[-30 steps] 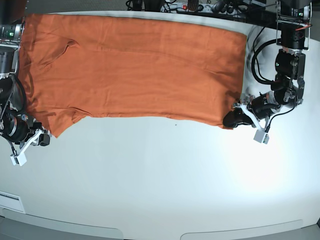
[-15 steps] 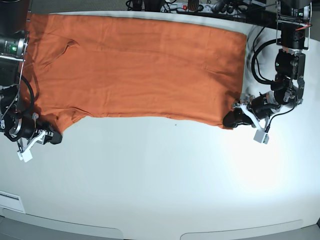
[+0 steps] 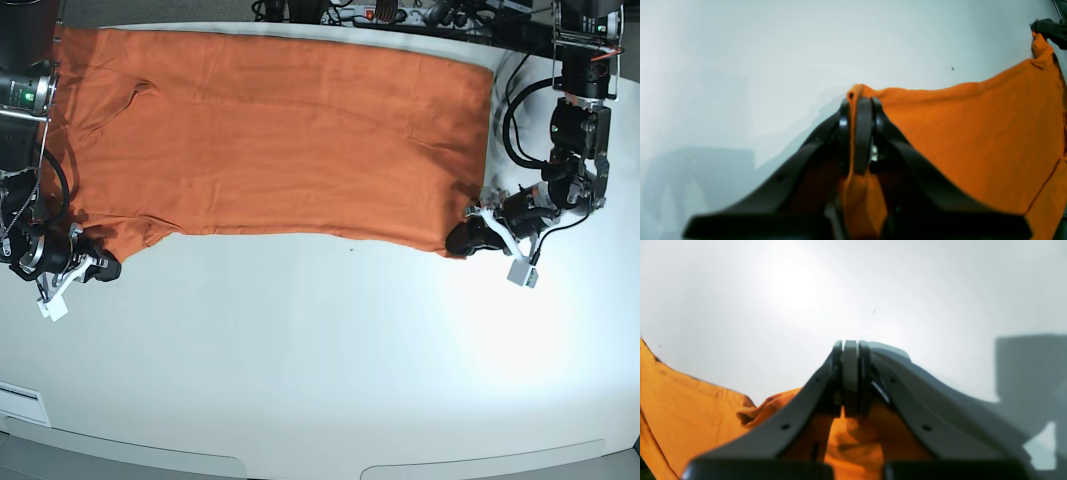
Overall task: Fold the T-shirt properly
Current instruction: 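Move both grippers to the shirt's opposite edge and grasp it, then lift the grasped edge and fold it over toward the robot with both grippers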
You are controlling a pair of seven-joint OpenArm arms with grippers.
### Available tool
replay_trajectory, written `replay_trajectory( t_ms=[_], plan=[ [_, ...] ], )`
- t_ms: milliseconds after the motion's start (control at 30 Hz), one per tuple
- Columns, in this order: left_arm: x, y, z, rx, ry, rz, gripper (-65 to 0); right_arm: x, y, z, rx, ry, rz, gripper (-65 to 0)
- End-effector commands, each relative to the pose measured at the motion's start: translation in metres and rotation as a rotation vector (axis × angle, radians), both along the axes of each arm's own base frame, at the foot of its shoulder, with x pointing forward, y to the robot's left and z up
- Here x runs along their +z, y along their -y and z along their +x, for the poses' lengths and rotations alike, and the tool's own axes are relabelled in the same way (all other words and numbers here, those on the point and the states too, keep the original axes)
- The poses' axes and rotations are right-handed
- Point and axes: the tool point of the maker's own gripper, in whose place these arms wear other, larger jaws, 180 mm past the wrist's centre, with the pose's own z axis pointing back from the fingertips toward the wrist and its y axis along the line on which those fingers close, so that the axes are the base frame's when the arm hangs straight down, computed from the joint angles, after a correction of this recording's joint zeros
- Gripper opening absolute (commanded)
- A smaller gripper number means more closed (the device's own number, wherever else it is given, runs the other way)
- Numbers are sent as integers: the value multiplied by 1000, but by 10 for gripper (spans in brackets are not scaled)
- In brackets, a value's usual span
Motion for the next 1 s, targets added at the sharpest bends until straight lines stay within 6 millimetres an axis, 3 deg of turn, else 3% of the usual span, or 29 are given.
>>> replay_trajectory(
  t_ms=[0,233,433,600,967],
  plan=[
    [-4,-8,-2,-10,-23,56,-650,14,9,9,-10,33,-11,-650],
    [4,-4,3,-50,22,59,-650,45,-1,26,30,141,-20,-650],
    [23,-17,33,0,95,139,-650,81,0,38,74,262,-83,-650],
    [48,-16,54,-1,163,139,-650,110,6,50,86,374,-164,-650],
    [95,-4,77,-92,310,133,-650,139,12,53,124,445,-246,-650]
  ],
)
